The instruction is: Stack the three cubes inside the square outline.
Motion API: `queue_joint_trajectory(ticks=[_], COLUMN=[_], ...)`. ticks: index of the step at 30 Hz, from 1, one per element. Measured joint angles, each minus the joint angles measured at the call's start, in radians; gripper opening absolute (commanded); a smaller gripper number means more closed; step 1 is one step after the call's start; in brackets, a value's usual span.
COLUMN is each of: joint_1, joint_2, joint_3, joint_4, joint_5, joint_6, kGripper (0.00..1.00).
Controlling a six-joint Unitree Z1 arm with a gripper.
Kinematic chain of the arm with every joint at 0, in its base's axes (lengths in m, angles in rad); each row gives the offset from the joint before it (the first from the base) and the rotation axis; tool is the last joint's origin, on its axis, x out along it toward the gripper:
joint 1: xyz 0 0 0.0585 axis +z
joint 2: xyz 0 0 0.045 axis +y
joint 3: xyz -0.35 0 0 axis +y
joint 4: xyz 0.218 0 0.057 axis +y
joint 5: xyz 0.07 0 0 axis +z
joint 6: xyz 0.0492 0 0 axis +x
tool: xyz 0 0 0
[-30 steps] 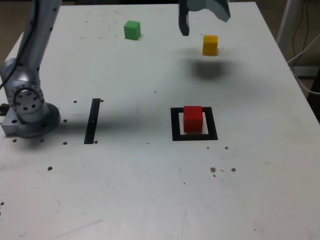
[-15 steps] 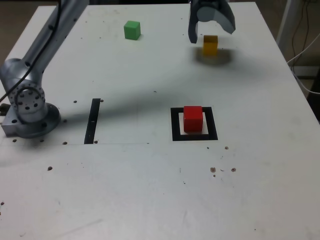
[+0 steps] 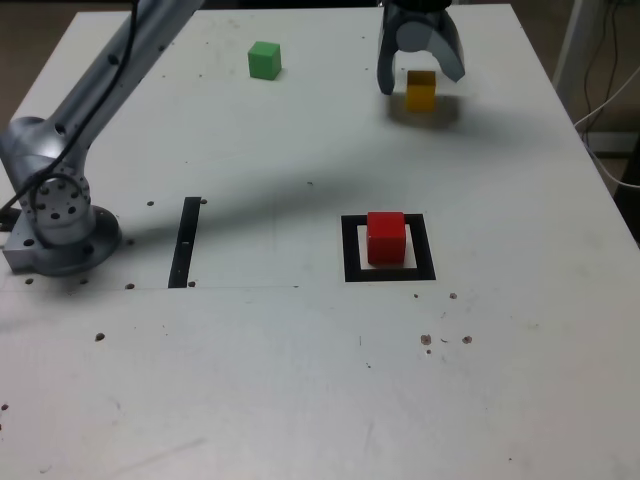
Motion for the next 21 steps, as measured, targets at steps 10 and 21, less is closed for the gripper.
queue_joint_trajectory(ticks=[10, 21], joint_1=[0.0, 0.006], joint_2=[0.038, 0.073], joint_3=[-0.023, -0.048], joint_4=[0.001, 0.019], joint_5=[-0.022, -0.028], joint_6=[0.003, -0.021], kGripper=[0.77, 0.53])
